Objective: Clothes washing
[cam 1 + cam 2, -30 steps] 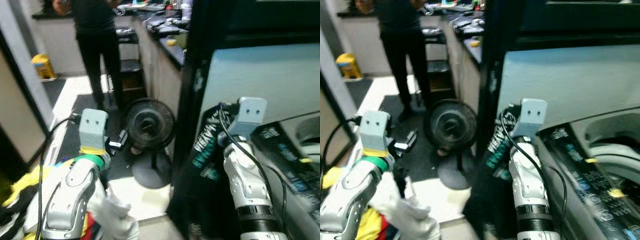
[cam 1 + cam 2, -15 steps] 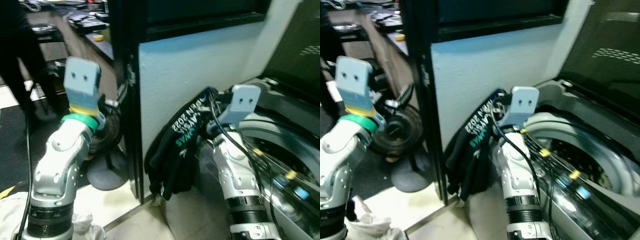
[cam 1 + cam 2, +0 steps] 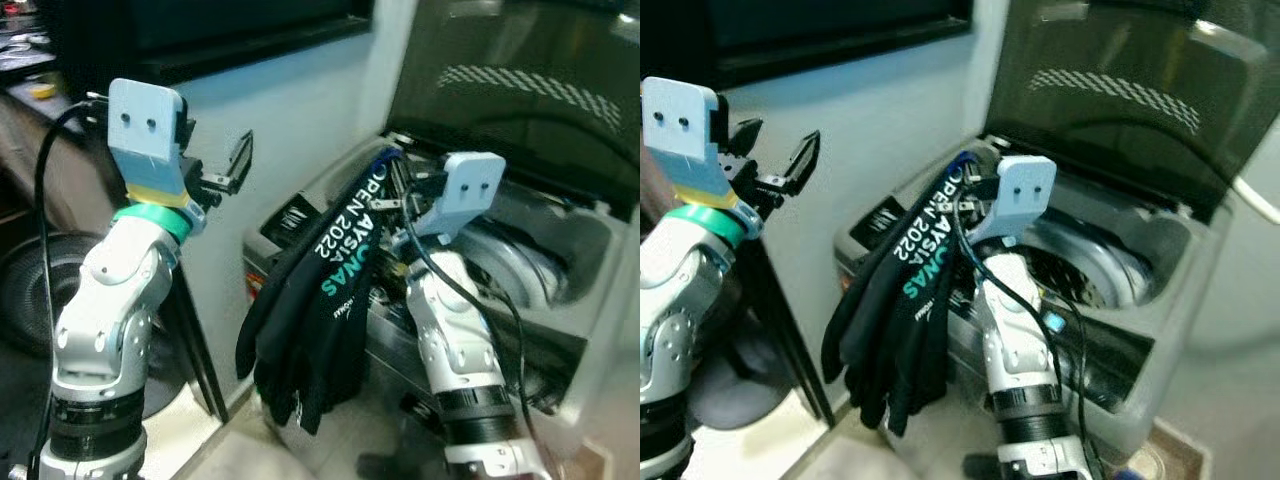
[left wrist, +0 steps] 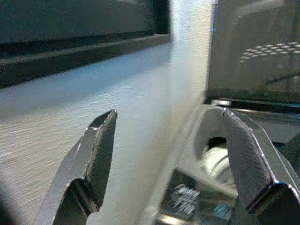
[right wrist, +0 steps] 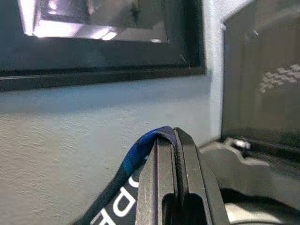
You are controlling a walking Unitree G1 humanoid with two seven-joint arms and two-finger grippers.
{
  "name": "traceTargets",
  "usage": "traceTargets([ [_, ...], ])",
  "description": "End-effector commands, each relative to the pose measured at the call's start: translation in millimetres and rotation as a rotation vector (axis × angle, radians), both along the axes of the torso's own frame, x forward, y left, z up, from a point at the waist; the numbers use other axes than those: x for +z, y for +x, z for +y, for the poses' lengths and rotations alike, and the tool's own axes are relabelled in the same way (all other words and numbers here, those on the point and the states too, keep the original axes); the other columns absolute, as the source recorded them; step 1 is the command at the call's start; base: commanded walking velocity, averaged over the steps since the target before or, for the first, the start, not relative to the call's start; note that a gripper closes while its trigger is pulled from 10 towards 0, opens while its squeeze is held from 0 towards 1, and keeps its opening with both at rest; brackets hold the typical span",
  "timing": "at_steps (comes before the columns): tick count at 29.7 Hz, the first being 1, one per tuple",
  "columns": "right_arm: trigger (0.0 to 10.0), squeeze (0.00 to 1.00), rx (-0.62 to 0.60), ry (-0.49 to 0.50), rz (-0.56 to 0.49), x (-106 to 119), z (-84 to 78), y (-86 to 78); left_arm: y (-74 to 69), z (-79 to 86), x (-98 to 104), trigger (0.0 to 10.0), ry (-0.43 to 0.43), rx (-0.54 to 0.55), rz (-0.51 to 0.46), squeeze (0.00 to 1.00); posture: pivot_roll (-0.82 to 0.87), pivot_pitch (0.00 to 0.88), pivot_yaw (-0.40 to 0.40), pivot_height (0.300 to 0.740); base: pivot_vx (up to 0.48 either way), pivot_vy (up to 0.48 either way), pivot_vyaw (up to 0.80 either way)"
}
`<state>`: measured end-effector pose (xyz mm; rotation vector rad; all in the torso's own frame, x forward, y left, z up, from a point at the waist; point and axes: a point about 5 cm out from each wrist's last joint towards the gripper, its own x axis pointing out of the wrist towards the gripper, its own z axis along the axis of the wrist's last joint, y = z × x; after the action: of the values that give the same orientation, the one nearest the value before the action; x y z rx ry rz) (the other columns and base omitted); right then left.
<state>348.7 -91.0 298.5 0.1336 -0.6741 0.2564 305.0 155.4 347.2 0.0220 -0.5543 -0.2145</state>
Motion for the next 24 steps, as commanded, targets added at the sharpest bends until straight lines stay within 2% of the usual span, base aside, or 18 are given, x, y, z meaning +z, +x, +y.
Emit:
traceTargets([
  [1,10.0,0.00,-0.003,0.021,-0.028,4.9,-2.4,-2.3,-1.3,-1.9,0.1,10.0,-0.005,-0.010,0.004,0.00,0.07,0.098,0.052,0.740,0.000,0.000,-0.80],
  [22,10.0,0.00,0.014,0.020,-0.028,4.4,0.8,-2.8,1.8,-8.5,-7.0,10.0,-0.024,-0.022,0.039,0.00,0.07,0.094,0.051,0.740,0.000,0.000,-0.80],
  [24,10.0,0.00,0.015,0.013,-0.035,4.5,1.7,-3.4,2.2,-8.4,-7.9,10.0,-0.027,-0.019,0.041,0.00,0.07,0.087,0.053,0.740,0.000,0.000,0.00],
])
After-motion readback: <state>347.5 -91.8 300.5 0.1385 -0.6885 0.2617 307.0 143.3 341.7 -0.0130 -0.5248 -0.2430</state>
